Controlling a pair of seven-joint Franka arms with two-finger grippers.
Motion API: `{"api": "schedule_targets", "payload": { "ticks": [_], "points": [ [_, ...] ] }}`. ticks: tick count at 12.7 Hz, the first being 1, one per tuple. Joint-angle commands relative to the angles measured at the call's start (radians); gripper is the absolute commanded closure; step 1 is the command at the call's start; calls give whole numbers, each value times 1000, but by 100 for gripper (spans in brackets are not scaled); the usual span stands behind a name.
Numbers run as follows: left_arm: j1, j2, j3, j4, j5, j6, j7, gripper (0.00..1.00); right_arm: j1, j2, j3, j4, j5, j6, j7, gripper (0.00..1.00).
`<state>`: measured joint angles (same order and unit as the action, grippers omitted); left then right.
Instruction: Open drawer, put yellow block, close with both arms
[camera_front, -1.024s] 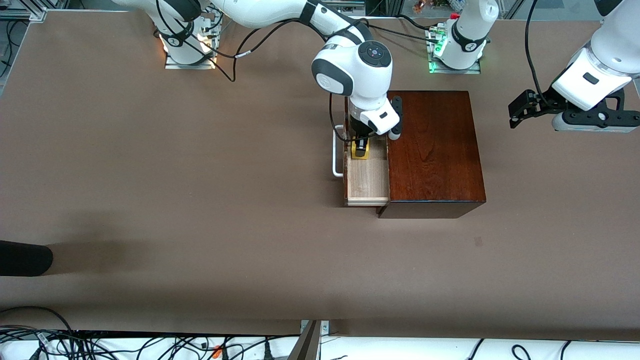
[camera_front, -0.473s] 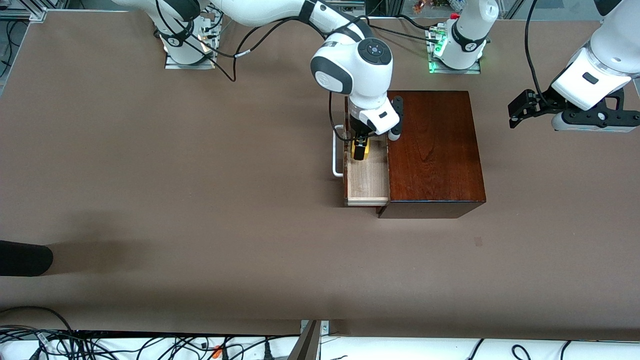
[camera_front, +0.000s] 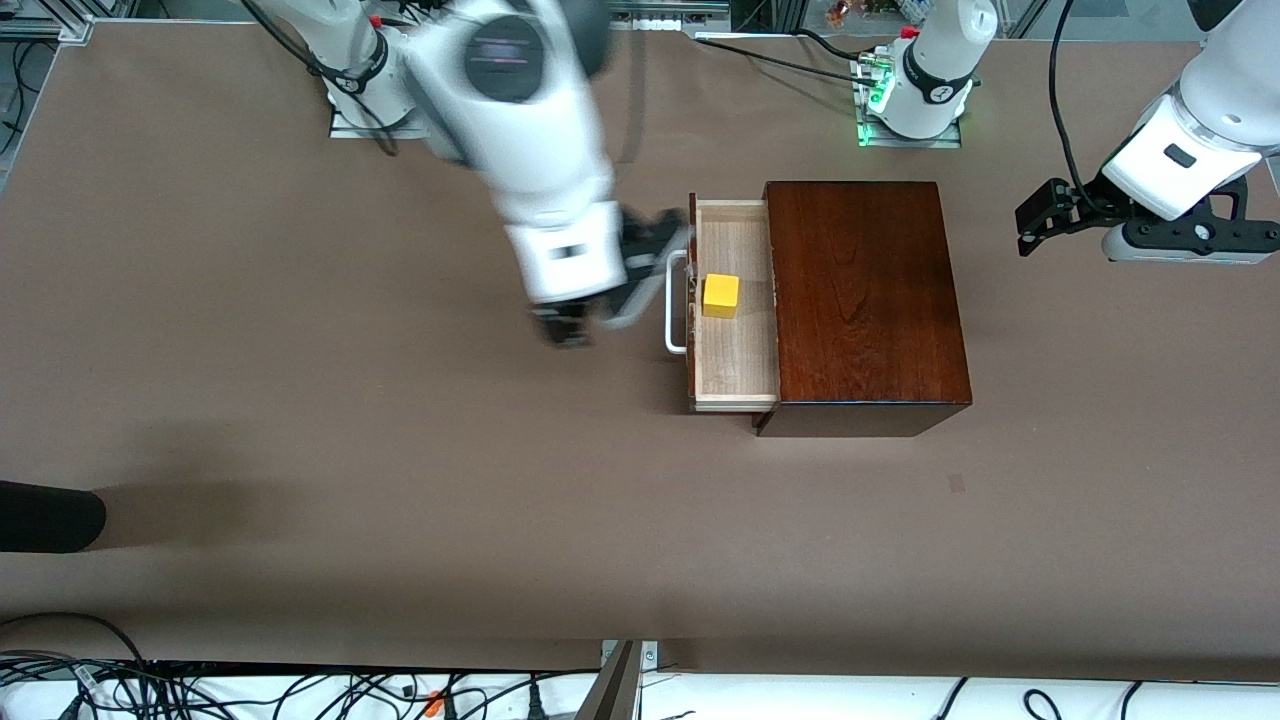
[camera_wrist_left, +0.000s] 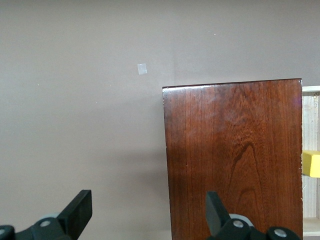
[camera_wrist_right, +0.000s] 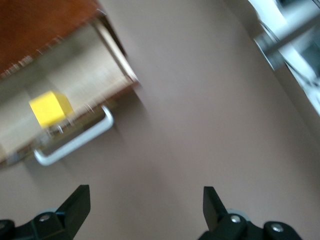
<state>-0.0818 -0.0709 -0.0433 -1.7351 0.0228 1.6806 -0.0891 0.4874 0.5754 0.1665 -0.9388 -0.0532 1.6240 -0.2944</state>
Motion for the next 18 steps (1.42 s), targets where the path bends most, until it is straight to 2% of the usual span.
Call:
{"api": "schedule_targets", "payload": {
  "ticks": [1,2,3,5,7,9,10,12,18],
  "points": [
    [-1,0,0,19,-20,-21,8,0,-174,-101,21,-41,39,-149,9,0],
    [-1,0,0,19,-20,-21,8,0,-235,-138,19,-46,56,-174,14,0],
    [-1,0,0,19,-20,-22,9,0,-256,-199,-19,-105,68,-173,17,0],
    [1,0,0,19,-20,-22,9,0,-259,-386,-132,-359,128,-112,82,0],
    [1,0,0,19,-20,-22,9,0,-260,-571,-188,-632,141,-25,176,0],
    [1,0,0,19,-20,-22,9,0,-260,-681,-249,-812,135,55,190,0],
    [1,0,0,19,-20,-22,9,0,-260,-699,-280,-860,130,75,190,0],
    [1,0,0,19,-20,-22,9,0,-262,-689,-333,-870,121,70,190,0],
    [1,0,0,19,-20,-22,9,0,-263,-674,-341,-851,69,77,187,0]
  ]
}}
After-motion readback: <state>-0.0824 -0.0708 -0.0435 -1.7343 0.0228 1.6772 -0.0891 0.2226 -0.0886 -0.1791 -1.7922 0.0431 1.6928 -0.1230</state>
